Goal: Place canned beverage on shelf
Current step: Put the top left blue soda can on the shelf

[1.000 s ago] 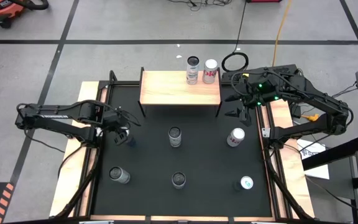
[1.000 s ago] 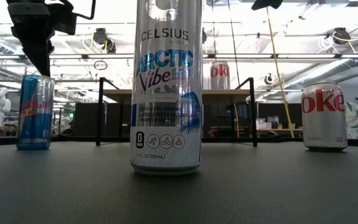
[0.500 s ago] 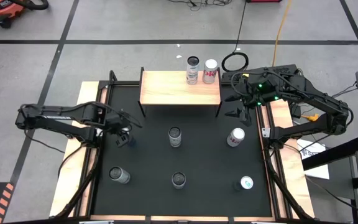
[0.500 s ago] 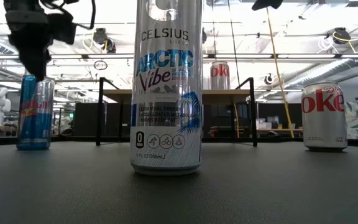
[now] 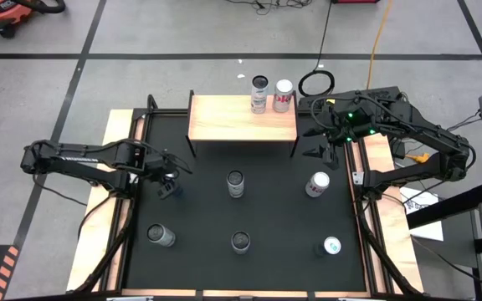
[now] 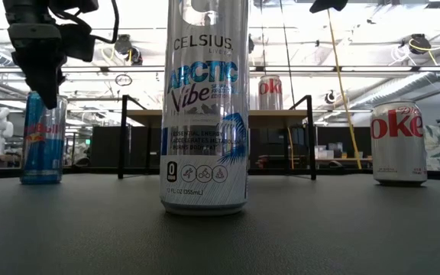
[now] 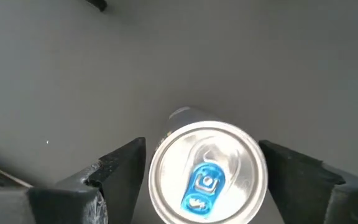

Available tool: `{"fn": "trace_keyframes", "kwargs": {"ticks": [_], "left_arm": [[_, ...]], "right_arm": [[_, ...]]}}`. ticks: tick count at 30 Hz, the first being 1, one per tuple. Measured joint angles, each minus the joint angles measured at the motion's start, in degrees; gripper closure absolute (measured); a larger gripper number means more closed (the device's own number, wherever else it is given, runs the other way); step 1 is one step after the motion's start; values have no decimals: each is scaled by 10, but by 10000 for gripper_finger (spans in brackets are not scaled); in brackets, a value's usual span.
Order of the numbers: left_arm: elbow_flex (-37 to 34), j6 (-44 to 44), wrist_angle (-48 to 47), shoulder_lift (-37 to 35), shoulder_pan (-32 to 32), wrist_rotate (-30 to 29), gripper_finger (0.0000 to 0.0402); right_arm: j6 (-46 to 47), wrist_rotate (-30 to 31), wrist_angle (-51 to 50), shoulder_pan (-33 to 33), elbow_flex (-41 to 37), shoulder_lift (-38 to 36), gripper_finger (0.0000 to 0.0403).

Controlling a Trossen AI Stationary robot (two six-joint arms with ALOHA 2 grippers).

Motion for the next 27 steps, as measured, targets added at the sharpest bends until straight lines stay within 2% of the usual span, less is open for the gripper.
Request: {"fn": "trace_keyframes", "kwargs": {"ticks": [14, 27], "left_arm": [[0, 12, 3, -1, 0, -2, 169], [20, 12, 4, 0, 0, -1, 167]], "right_arm": [[-5, 0, 0, 0, 0, 0, 122], [-6, 0, 0, 0, 0, 0, 122]]}}
